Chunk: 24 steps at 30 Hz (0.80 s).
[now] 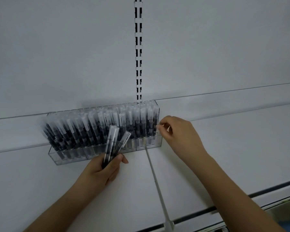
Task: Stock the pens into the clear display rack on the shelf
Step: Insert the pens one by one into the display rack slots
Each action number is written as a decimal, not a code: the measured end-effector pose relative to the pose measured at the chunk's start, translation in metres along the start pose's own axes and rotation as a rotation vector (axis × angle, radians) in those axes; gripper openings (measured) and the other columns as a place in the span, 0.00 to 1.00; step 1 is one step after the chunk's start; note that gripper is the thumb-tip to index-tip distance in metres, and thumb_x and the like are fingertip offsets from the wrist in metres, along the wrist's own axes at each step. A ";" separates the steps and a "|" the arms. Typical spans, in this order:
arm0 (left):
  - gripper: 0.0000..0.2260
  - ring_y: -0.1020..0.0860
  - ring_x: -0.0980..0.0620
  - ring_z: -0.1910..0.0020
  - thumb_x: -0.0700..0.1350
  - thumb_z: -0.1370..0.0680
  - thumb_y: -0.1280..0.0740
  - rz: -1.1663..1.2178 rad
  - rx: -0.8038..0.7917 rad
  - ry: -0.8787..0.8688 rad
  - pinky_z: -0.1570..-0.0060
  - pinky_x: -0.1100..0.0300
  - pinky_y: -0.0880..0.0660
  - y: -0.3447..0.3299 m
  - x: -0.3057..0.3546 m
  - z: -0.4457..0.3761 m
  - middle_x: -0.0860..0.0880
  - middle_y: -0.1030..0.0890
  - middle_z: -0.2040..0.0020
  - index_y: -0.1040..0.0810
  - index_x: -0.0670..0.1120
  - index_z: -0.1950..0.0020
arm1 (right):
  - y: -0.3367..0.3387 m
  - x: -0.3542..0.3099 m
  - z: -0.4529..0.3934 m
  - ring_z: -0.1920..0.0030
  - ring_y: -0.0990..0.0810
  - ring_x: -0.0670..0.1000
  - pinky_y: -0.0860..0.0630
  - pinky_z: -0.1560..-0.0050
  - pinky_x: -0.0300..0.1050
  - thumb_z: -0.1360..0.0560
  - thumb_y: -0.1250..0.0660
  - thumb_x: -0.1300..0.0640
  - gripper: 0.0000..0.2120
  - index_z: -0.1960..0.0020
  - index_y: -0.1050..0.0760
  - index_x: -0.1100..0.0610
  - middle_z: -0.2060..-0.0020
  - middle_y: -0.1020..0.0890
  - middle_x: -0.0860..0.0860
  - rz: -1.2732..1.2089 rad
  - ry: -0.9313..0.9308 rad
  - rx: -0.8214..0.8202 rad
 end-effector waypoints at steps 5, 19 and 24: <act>0.12 0.35 0.53 0.75 0.52 0.23 0.40 -0.014 -0.002 -0.024 0.74 0.64 0.35 -0.001 0.004 0.000 0.48 0.32 0.75 0.20 0.51 0.58 | 0.009 -0.022 0.034 0.66 0.25 0.43 0.31 0.65 0.34 0.22 0.34 0.46 0.11 0.59 0.23 0.51 0.68 0.22 0.44 -0.341 -0.098 0.119; 0.10 0.35 0.56 0.76 0.53 0.24 0.40 -0.098 -0.039 -0.043 0.74 0.66 0.35 -0.007 0.000 0.007 0.50 0.31 0.74 0.19 0.53 0.55 | 0.006 -0.020 0.032 0.68 0.19 0.48 0.27 0.66 0.39 0.18 0.39 0.57 0.11 0.54 0.22 0.61 0.66 0.17 0.55 -0.986 -0.248 0.180; 0.11 0.35 0.54 0.74 0.53 0.23 0.41 -0.108 -0.056 -0.059 0.73 0.63 0.36 -0.009 0.000 0.006 0.50 0.32 0.74 0.20 0.52 0.54 | 0.066 0.009 0.021 0.64 0.16 0.51 0.21 0.60 0.48 0.17 0.40 0.55 0.11 0.54 0.24 0.58 0.65 0.16 0.49 -0.716 -0.218 0.435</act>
Point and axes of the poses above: each hand's wrist, its own z-axis away from the middle knuckle, its own y-axis out of the back of the hand, x = y × z, the point moved 10 cm from there along -z, towards the middle knuckle
